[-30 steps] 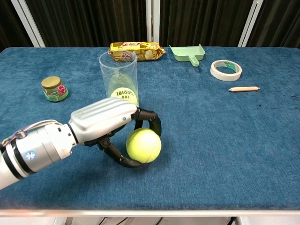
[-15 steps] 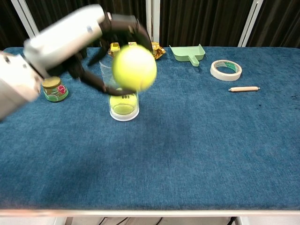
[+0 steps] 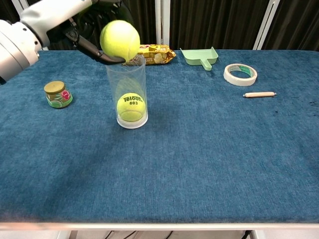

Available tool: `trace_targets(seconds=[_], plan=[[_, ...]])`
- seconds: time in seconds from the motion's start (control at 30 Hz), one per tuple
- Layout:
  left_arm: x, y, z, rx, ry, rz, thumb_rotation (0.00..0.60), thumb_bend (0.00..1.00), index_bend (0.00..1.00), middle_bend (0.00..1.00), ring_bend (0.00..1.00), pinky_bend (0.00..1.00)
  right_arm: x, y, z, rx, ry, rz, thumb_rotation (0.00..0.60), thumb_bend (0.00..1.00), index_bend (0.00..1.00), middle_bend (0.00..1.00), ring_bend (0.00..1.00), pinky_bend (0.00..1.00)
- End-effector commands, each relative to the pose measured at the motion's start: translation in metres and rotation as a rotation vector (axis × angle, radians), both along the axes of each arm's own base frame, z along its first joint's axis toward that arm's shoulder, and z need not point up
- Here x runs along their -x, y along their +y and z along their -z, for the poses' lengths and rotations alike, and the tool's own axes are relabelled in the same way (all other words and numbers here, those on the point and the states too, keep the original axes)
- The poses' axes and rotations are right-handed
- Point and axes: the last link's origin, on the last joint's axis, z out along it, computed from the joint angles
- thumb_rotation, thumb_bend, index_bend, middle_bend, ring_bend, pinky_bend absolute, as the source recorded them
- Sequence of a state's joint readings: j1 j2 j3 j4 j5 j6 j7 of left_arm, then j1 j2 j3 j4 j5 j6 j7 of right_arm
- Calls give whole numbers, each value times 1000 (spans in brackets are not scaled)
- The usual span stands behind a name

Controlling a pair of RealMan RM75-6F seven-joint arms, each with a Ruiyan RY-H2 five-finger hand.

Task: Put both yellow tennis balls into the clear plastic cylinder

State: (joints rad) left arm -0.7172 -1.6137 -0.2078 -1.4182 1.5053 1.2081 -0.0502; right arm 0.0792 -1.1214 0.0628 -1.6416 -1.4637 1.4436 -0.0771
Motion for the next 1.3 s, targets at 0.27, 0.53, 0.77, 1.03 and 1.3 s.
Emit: trace_targets(seconds=[0.27,0.53,0.77,1.03,1.3], plan=[[4,1,3,44,0,2,600,196,175,359,367,651,0,-1,-1,7,-4,2,600,247,0,0,0,0],[5,0,0,64,-27,-1,600,163,44,156,146,394,0,-1,-1,3,-4,5,600,246,0,0,0,0],[3,-5,-10,62,-64,2,600,159,50,156,145,377,0,-1,0,3,-2,6,600,248,0,0,0,0],[32,-32,-38,-55,69,1,600,159,206,176,146,337,3,1,2,-2,15,16,600,247,0,0,0,0],[136,-76,-82,-281,427,-159,600,160,208,176,129,247,10,-2,3,-27,67,-13,600,241,0,0,0,0]])
